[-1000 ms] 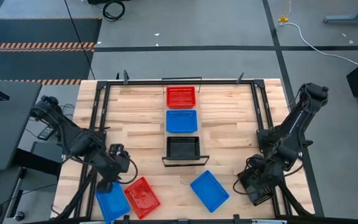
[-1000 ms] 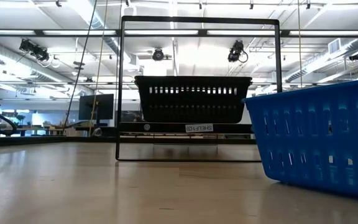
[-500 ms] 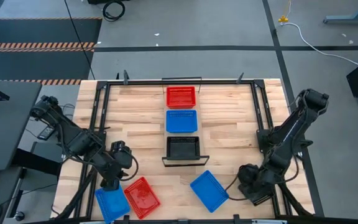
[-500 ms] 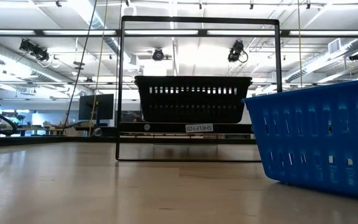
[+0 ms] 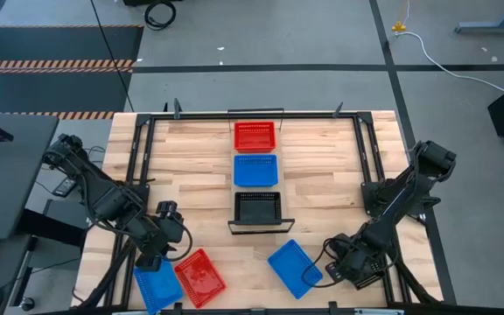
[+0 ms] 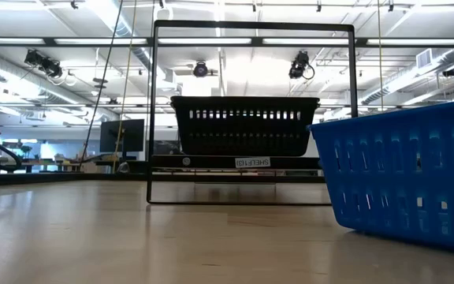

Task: Stack baskets on shelf by color
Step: Stack the black bin on the black bins on the shelf

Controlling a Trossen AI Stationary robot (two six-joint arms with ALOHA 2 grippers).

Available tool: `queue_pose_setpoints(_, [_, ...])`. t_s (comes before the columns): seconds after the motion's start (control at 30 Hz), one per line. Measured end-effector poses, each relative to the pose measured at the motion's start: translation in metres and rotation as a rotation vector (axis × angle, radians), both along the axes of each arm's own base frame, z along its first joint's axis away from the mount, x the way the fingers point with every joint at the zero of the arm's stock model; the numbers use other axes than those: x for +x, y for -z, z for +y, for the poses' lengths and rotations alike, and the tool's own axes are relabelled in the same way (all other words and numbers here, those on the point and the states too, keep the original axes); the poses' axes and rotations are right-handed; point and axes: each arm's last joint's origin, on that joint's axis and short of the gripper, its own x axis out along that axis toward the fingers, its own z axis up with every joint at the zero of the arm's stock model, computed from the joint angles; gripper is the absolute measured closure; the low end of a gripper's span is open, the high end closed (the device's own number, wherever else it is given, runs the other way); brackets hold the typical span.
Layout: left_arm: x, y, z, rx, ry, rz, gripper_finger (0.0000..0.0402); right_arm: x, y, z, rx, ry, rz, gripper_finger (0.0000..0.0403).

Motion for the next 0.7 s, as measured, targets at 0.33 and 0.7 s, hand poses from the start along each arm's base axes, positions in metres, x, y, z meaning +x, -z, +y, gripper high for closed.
queue_pose_setpoints(0.33, [0.0,0.0,0.0,-0.013,-0.031,0.008,0.0269,0.01,0.004,-0.021,-0.056,-0.146,0.031,0.0306])
queue_pose_setpoints(0.7, [0.004,0.0,0.005,-0.04,-0.146,0.012,0.0269,0.002,-0.064,-0.068,-0.167,-0.271,-0.077,0.0389])
